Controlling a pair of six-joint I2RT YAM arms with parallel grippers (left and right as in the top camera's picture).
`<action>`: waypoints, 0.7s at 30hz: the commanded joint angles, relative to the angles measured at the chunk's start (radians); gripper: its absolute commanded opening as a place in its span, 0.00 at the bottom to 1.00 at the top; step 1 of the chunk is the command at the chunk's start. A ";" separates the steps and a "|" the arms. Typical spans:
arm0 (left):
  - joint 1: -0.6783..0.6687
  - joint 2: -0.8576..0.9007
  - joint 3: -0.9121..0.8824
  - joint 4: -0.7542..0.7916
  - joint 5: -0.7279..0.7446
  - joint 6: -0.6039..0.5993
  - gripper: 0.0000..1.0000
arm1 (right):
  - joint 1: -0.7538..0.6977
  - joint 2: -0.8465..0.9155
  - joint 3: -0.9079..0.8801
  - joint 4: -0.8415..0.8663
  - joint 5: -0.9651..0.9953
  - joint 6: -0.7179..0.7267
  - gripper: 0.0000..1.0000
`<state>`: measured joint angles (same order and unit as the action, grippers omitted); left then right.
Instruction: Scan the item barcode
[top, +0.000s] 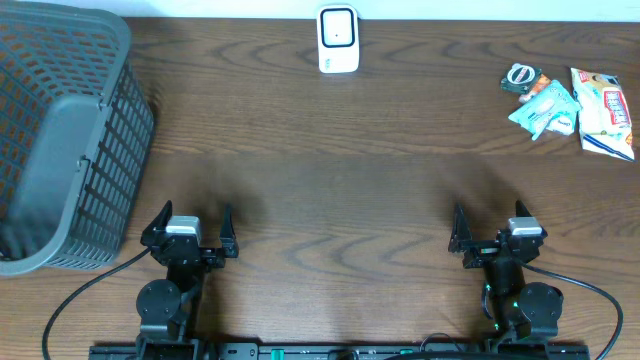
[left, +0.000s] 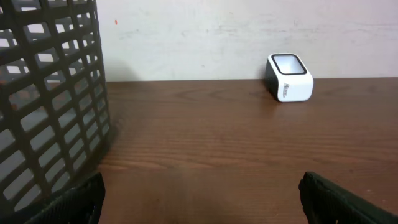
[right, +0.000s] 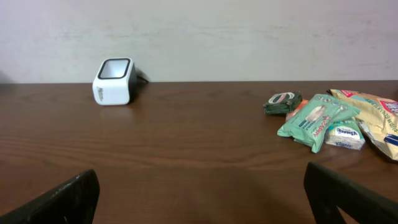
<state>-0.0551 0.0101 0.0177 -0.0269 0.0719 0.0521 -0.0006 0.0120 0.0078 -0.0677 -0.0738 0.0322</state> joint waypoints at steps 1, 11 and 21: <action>-0.002 -0.006 -0.014 -0.040 0.002 -0.008 0.98 | 0.015 -0.006 -0.002 -0.003 0.004 -0.015 0.99; -0.002 -0.006 -0.014 -0.040 0.002 -0.008 0.98 | 0.013 -0.006 -0.002 -0.003 0.004 -0.015 0.99; -0.002 -0.006 -0.014 -0.040 0.003 -0.008 0.98 | 0.001 -0.006 -0.002 -0.011 0.056 0.032 0.99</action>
<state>-0.0551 0.0101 0.0177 -0.0269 0.0723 0.0521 -0.0006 0.0120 0.0082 -0.0704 -0.0601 0.0364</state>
